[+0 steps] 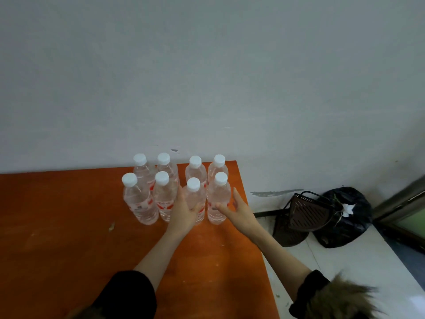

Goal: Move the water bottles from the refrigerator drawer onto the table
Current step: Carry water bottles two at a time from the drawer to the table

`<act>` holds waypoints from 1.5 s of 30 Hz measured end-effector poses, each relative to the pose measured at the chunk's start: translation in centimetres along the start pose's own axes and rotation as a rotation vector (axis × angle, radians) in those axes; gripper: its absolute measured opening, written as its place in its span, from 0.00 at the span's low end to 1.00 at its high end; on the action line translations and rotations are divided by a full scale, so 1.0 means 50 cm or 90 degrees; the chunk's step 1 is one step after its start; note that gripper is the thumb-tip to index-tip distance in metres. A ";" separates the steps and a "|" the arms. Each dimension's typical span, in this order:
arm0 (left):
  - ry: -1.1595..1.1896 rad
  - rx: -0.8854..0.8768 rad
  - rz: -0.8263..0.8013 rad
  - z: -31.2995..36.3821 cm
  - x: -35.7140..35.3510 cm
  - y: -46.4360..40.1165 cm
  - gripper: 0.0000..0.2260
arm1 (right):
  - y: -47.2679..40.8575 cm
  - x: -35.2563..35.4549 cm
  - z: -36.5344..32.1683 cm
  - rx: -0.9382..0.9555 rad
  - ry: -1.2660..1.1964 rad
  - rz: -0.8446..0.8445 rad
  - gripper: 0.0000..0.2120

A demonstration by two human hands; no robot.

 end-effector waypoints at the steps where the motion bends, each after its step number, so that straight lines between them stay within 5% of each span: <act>1: -0.011 -0.006 -0.008 0.004 0.000 0.013 0.35 | 0.018 0.002 -0.003 -0.003 0.014 0.008 0.38; 9: -0.143 -0.166 -0.107 0.076 -0.052 0.186 0.29 | 0.207 0.043 -0.012 0.008 0.464 0.051 0.37; 14: -0.478 -0.281 -0.084 0.175 -0.067 0.257 0.36 | 0.351 0.124 -0.040 0.012 0.664 0.156 0.36; 18: -0.603 -0.384 -0.030 0.304 -0.075 0.304 0.35 | 0.507 0.216 -0.059 -0.027 0.705 0.307 0.38; 26: -0.548 -0.587 -0.101 0.456 -0.199 0.498 0.32 | 0.871 0.241 -0.050 -0.167 0.712 0.548 0.40; 45: -0.452 -0.915 -0.451 0.495 -0.672 1.258 0.31 | 1.803 0.015 0.222 -0.582 0.549 0.759 0.40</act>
Point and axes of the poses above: each hand's wrist, its own y-axis away from the middle knuckle, its own x-axis out of the back of the hand, z = x × y, the point moved 5 cm from there along -y, towards the middle knuckle, and after that the axes turned 10 degrees about -z, right-handed, at the moved point
